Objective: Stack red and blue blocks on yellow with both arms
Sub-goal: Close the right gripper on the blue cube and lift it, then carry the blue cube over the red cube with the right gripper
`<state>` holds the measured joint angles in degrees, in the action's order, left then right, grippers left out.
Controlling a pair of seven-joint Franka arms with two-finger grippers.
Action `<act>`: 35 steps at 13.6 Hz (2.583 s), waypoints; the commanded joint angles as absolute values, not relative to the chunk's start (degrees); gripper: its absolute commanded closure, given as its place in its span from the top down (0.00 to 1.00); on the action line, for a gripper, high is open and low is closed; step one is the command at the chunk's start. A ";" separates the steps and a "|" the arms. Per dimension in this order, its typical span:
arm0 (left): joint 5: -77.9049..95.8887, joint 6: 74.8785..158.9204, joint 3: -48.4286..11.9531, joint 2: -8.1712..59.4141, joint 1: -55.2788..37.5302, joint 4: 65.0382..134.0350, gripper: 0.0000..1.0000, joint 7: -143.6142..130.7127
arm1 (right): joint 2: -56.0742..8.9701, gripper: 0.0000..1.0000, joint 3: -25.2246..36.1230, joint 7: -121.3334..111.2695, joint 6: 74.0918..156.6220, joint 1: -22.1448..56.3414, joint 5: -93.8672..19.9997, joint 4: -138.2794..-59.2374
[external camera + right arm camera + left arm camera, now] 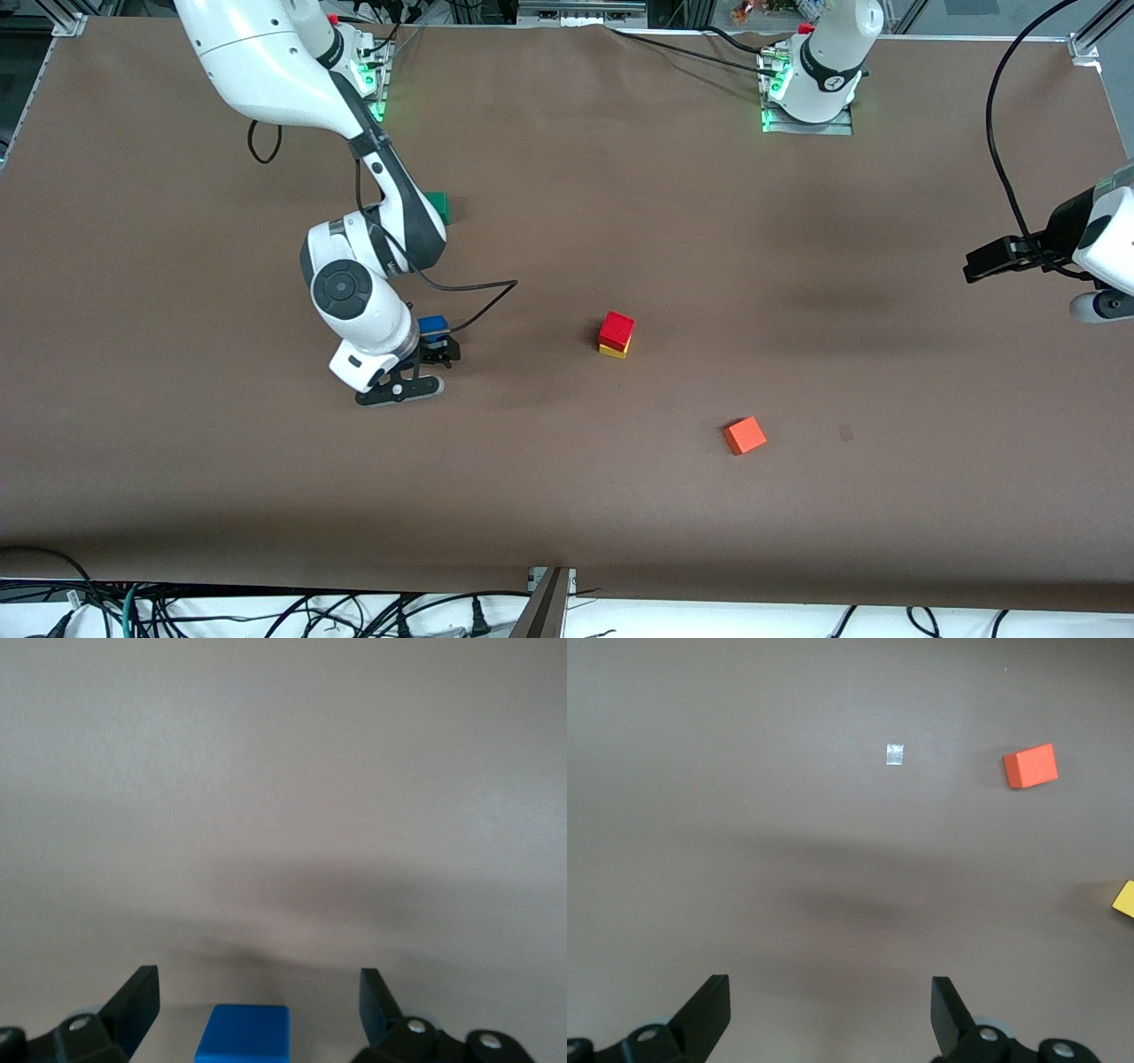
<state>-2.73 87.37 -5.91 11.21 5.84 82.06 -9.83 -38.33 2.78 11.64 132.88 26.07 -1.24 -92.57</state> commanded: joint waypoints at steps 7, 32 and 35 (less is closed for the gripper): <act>-1.49 86.92 -5.80 11.95 5.80 80.42 1.00 -9.05 | -37.36 0.66 2.55 12.39 131.22 26.37 -6.06 -98.78; -1.49 86.92 -5.80 12.13 5.89 80.42 1.00 -9.05 | -52.56 0.14 0.97 52.56 125.51 45.26 -7.47 -58.45; -1.49 86.92 -5.80 12.04 5.89 80.42 1.00 -9.05 | -52.91 0.15 1.41 52.56 125.77 45.53 -6.77 -58.36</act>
<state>-2.72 87.38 -5.93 11.48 5.87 82.06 -9.83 -51.64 0.96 51.43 126.11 45.16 -7.86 -60.73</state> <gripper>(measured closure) 0.000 0.445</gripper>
